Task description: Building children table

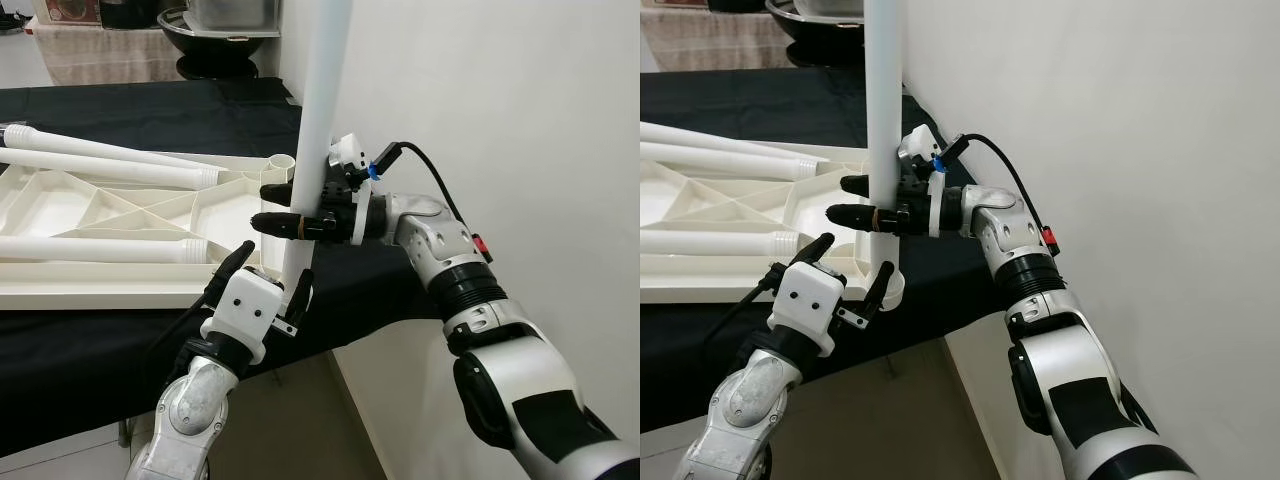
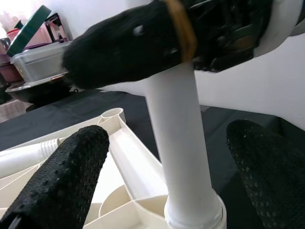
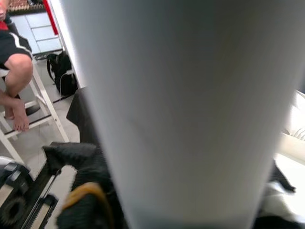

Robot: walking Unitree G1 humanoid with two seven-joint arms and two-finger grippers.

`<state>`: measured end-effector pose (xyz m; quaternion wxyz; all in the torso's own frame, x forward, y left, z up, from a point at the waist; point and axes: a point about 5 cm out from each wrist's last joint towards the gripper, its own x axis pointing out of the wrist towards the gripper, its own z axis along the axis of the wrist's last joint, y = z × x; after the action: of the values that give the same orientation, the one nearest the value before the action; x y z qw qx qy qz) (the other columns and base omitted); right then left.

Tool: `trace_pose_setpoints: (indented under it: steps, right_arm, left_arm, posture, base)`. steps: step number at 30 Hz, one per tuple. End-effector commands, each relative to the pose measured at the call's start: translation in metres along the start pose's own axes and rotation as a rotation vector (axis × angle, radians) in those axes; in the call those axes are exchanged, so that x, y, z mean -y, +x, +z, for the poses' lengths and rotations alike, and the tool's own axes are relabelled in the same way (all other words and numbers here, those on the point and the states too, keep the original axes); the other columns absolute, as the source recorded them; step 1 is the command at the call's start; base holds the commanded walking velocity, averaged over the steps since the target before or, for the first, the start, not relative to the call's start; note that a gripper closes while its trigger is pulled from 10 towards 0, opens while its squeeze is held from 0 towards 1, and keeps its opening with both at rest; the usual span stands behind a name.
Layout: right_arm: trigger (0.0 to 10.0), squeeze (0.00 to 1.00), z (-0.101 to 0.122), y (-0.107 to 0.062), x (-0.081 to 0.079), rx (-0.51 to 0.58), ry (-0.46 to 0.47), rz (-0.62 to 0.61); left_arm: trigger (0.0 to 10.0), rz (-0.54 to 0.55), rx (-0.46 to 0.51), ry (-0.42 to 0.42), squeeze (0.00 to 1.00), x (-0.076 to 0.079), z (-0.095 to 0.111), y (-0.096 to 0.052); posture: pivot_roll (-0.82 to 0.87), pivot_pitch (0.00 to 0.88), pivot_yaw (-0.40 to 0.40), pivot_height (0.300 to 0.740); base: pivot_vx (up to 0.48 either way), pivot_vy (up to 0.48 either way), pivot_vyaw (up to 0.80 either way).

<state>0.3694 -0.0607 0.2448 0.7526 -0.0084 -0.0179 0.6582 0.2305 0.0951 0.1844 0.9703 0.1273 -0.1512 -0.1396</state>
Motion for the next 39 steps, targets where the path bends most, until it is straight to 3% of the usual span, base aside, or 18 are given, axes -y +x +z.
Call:
trace_pose_setpoints:
  steps: [1, 8, 11, 12, 13, 16, 19, 23, 28, 29, 30, 31, 32, 33, 34, 35, 36, 39]
  right_arm:
    - [0.0, 0.0, -0.002, 0.006, -0.001, 0.003, 0.009, 0.002]
    - [0.0, 0.0, 0.0, 0.01, 0.006, 0.042, -0.005, -0.117]
    - [0.0, 0.0, -0.002, 0.01, 0.027, 0.073, 0.065, -0.513]
    - [0.0, 0.0, -0.002, 0.01, 0.027, 0.073, 0.065, -0.513]
    - [0.0, 0.0, -0.005, 0.009, 0.032, 0.05, 0.074, -0.639]
    - [0.0, 0.0, -0.024, -0.018, 0.048, -0.04, 0.166, -1.189]
    - [0.0, 0.0, -0.028, -0.025, 0.049, -0.058, 0.185, -1.289]
    - [0.0, 0.0, -0.029, -0.031, 0.044, 0.01, 0.282, -1.546]
    - [0.5, 0.0, -0.021, -0.018, 0.042, 0.062, 0.276, -1.508]
    - [10.0, 0.0, -0.017, -0.01, 0.041, 0.083, 0.274, -1.474]
    - [10.0, 0.0, -0.011, 0.002, 0.038, 0.107, 0.253, -1.417]
    - [10.0, 0.79, -0.007, 0.009, 0.037, 0.117, 0.232, -1.388]
    - [10.0, 1.0, -0.005, 0.014, 0.035, 0.129, 0.223, -1.355]
    - [10.0, 1.0, -0.005, 0.014, 0.035, 0.129, 0.223, -1.355]
    - [10.0, 0.72, -0.001, 0.018, 0.034, 0.139, 0.198, -1.316]
    - [10.0, 0.0, 0.005, 0.026, 0.032, 0.171, 0.199, -1.212]
    - [10.0, 0.0, 0.005, 0.026, 0.032, 0.171, 0.199, -1.212]
    - [10.0, 0.0, 0.016, 0.042, 0.025, 0.216, 0.259, -0.947]
  left_arm:
    - [10.0, -0.004, -0.007, -0.002, 0.0, 0.003, -0.001, -0.001]
    - [10.0, -0.004, -0.007, -0.005, 0.0, 0.005, 0.0, -0.002]
    - [10.0, -0.004, -0.007, -0.002, 0.0, 0.005, -0.001, -0.003]
    - [10.0, -0.004, -0.007, -0.002, 0.0, 0.005, -0.001, -0.003]
    - [10.0, -0.004, -0.007, -0.001, 0.0, 0.004, -0.001, -0.003]
    - [10.0, -0.005, -0.008, 0.0, 0.0, 0.004, -0.001, -0.003]
    - [10.0, -0.005, -0.009, 0.0, 0.0, 0.004, -0.002, -0.003]
    - [10.0, -0.007, -0.007, 0.002, 0.0, 0.005, -0.001, -0.002]
    - [10.0, -0.008, -0.008, 0.001, 0.0, 0.005, -0.001, -0.002]
    - [10.0, -0.009, -0.008, 0.001, 0.0, 0.006, -0.001, -0.002]
    - [10.0, -0.011, -0.008, -0.001, 0.0, 0.006, -0.001, -0.002]
    - [10.0, -0.012, -0.008, -0.002, 0.0, 0.007, -0.001, -0.002]
    - [10.0, -0.013, -0.007, -0.003, 0.0, 0.007, -0.001, -0.002]
    - [10.0, -0.013, -0.007, -0.003, 0.0, 0.007, -0.001, -0.002]
    - [10.0, -0.012, -0.007, -0.003, 0.0, 0.007, -0.001, -0.002]
    - [10.0, -0.011, -0.008, -0.003, 0.0, 0.007, -0.001, -0.002]
    - [10.0, -0.011, -0.008, -0.003, 0.0, 0.007, -0.001, -0.002]
    - [10.0, -0.007, -0.01, -0.004, 0.0, 0.006, -0.002, -0.002]
  posture:
    - [0.09, 0.048, -0.147, 0.74]
    - [0.09, 0.039, -0.148, 0.74]
    - [0.09, 0.026, -0.144, 0.74]
    - [0.09, 0.026, -0.144, 0.74]
    - [0.09, 0.023, -0.146, 0.74]
    - [0.09, 0.017, -0.147, 0.74]
    - [0.09, 0.017, -0.147, 0.74]
    - [0.09, 0.025, -0.149, 0.74]
    - [0.09, 0.026, -0.15, 0.74]
    - [0.09, 0.025, -0.15, 0.74]
    - [0.08, 0.024, -0.149, 0.74]
    - [0.08, 0.029, -0.15, 0.74]
    - [0.08, 0.03, -0.149, 0.74]
    - [0.08, 0.03, -0.149, 0.74]
    - [0.08, 0.033, -0.151, 0.74]
    - [0.09, 0.034, -0.152, 0.74]
    - [0.09, 0.034, -0.152, 0.74]
    - [0.09, 0.037, -0.148, 0.74]
  base:
    - [0.0, 0.0, 0.0]
    - [0.0, 0.0, 0.0]
    - [0.0, 0.0, 0.0]
    - [0.0, 0.0, 0.0]
    - [0.0, 0.0, 0.0]
    - [0.0, 0.0, 0.0]
    - [0.0, 0.0, 0.0]
    - [0.0, 0.0, 0.0]
    - [0.0, 0.0, 0.0]
    - [0.0, 0.0, 0.0]
    - [0.0, 0.0, 0.0]
    - [0.0, 0.0, 0.0]
    - [0.0, 0.0, 0.0]
    - [0.0, 0.0, 0.0]
    - [0.0, 0.0, 0.0]
    - [0.0, 0.0, 0.0]
    - [0.0, 0.0, 0.0]
    - [0.0, 0.0, 0.0]
